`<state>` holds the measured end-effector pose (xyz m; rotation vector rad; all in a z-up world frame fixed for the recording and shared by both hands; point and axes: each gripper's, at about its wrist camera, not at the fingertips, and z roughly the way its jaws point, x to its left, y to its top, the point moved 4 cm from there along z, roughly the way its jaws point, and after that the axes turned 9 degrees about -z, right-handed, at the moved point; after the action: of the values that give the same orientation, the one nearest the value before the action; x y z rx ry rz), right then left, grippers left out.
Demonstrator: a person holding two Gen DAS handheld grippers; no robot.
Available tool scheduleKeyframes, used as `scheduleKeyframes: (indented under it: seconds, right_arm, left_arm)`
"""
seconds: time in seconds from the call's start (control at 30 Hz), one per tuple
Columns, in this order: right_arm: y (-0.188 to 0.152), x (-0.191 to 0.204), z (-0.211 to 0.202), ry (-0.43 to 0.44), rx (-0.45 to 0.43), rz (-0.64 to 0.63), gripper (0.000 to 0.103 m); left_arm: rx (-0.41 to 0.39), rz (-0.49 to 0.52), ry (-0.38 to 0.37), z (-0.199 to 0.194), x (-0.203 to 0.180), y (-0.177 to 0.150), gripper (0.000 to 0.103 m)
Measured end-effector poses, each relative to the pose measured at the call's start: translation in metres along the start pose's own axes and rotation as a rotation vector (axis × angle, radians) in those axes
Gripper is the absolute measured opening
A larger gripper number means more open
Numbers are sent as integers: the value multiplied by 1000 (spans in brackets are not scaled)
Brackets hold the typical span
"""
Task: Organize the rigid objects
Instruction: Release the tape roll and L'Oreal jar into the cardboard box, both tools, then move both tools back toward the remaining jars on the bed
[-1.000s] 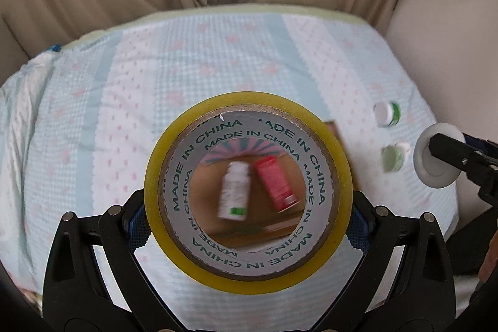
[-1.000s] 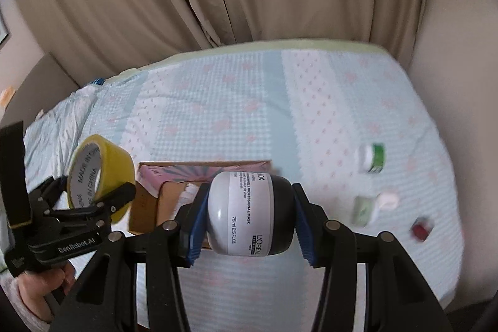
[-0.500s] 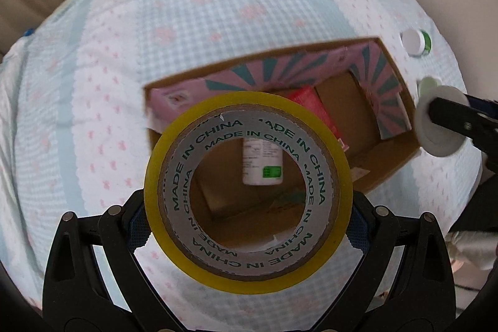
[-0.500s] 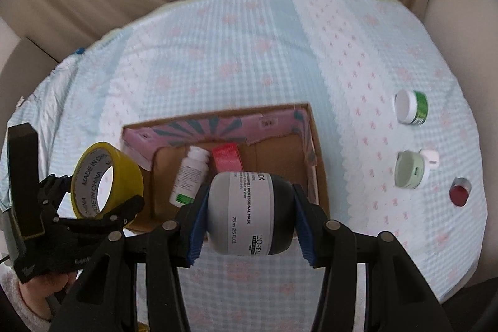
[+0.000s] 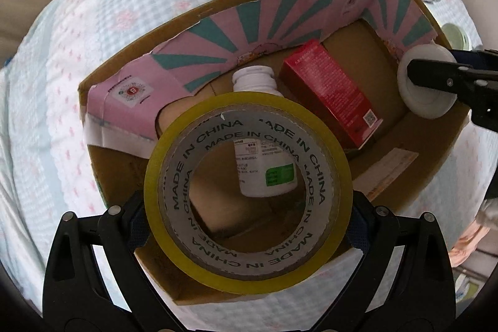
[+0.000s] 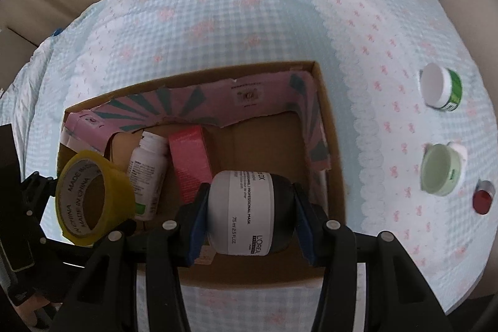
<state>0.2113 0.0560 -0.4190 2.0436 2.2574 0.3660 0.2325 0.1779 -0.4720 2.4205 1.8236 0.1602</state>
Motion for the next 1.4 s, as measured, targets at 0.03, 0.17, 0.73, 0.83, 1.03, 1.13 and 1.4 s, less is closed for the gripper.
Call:
scheduleKeyframes:
  seconds: [0.03,0.17,0.73,0.83,1.03,1.13,1.4]
  right_arm:
    - [-1,1,2,6,9,1,46]
    - [-1,3,8,29,26,29,46]
    - [-7,18,-23,42,-55,58,103]
    - [-9,22,-35,40,-67,58,103]
    - [-13,30,-72,40,-96,51,103]
    - [-15,30,-92,28,-108,41,103]
    - [-24,22,-165,-36,-150,24,103]
  left_arm:
    - [-3,6,-3,-1,-1,0,96]
    - [10,28,0,-2,-4,1,103]
    - [-36,-112,-19,-46,32,-27,103]
    - [-59,-131,-22,-62,35,-32,103]
    - [-112,-192,-34,-102,40,-42,103]
    - [-152,-209,-19,-129,39,-42,103]
    - [-274,-208,-29,-205,15,-31,103]
